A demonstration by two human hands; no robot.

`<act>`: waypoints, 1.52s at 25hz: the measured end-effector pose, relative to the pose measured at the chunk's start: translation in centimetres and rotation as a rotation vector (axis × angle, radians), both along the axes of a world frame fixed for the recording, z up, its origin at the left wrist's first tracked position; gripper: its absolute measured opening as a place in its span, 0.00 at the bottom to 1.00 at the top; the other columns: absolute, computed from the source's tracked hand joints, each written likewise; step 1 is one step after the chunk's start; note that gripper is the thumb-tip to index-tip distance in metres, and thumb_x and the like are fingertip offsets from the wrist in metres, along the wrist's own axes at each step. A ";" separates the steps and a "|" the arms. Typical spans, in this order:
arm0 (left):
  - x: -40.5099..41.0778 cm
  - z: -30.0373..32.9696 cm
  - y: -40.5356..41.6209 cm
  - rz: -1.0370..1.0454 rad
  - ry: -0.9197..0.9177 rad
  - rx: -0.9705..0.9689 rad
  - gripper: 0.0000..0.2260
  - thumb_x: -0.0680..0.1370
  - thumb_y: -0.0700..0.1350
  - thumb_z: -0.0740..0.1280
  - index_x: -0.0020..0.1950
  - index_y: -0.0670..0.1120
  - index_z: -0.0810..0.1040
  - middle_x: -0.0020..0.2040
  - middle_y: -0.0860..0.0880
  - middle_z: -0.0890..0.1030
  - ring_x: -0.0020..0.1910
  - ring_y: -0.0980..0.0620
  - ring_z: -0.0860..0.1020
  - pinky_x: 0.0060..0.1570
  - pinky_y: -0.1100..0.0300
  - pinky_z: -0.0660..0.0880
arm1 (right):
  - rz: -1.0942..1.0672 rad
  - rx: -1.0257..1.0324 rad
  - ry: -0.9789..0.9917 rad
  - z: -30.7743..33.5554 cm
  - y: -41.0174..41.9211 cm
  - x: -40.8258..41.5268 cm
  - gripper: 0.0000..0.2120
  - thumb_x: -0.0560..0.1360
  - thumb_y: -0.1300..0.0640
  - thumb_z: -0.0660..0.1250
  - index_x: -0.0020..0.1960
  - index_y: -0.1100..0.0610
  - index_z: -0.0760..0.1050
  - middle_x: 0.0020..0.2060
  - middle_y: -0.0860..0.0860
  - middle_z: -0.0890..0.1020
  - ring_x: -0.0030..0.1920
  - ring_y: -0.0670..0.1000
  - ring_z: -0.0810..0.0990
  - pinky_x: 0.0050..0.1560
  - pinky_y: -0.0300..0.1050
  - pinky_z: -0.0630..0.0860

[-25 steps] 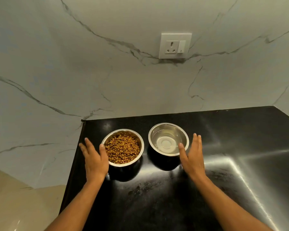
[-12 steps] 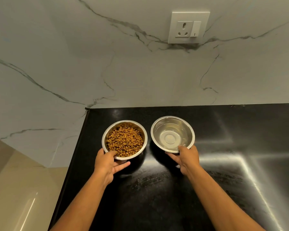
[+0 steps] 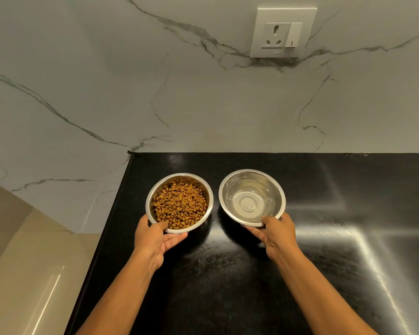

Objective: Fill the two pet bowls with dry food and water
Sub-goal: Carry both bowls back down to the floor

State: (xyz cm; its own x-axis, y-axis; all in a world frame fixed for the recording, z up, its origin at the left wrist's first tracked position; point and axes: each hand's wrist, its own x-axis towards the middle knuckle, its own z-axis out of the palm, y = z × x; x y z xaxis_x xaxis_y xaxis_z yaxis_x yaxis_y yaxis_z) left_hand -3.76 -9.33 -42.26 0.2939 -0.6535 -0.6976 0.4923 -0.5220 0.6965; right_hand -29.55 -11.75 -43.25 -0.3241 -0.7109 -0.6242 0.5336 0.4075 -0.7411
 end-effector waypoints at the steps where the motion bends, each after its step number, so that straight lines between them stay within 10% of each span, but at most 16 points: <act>1: 0.1 0.0 0.3 0.015 -0.001 -0.004 0.24 0.83 0.33 0.60 0.77 0.50 0.66 0.62 0.35 0.78 0.49 0.35 0.85 0.33 0.50 0.85 | 0.003 0.000 -0.002 0.0 0.1 0.0 0.24 0.74 0.77 0.60 0.64 0.55 0.71 0.58 0.59 0.79 0.53 0.64 0.83 0.38 0.56 0.85; 13: 8.1 0.6 3.7 0.038 -0.019 -0.121 0.23 0.81 0.31 0.61 0.75 0.46 0.68 0.63 0.37 0.77 0.49 0.36 0.84 0.33 0.51 0.85 | 0.038 0.014 0.021 1.1 4.7 6.5 0.26 0.75 0.76 0.62 0.68 0.55 0.70 0.58 0.58 0.79 0.51 0.62 0.84 0.42 0.58 0.84; 38: 46.2 -2.7 5.3 0.043 -0.097 -0.068 0.25 0.80 0.29 0.60 0.75 0.47 0.67 0.59 0.33 0.78 0.45 0.31 0.84 0.31 0.52 0.84 | 0.050 -0.011 -0.046 -1.3 6.3 45.8 0.25 0.75 0.75 0.59 0.67 0.54 0.71 0.57 0.60 0.80 0.49 0.63 0.85 0.38 0.50 0.84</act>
State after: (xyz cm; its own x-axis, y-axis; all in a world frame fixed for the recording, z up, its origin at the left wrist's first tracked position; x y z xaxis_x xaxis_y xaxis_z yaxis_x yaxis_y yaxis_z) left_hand 42.46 -3.99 -44.98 0.3870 -0.6836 -0.6188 0.4416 -0.4516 0.7752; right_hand 16.24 -5.48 -44.58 -0.2596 -0.7320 -0.6299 0.5463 0.4266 -0.7208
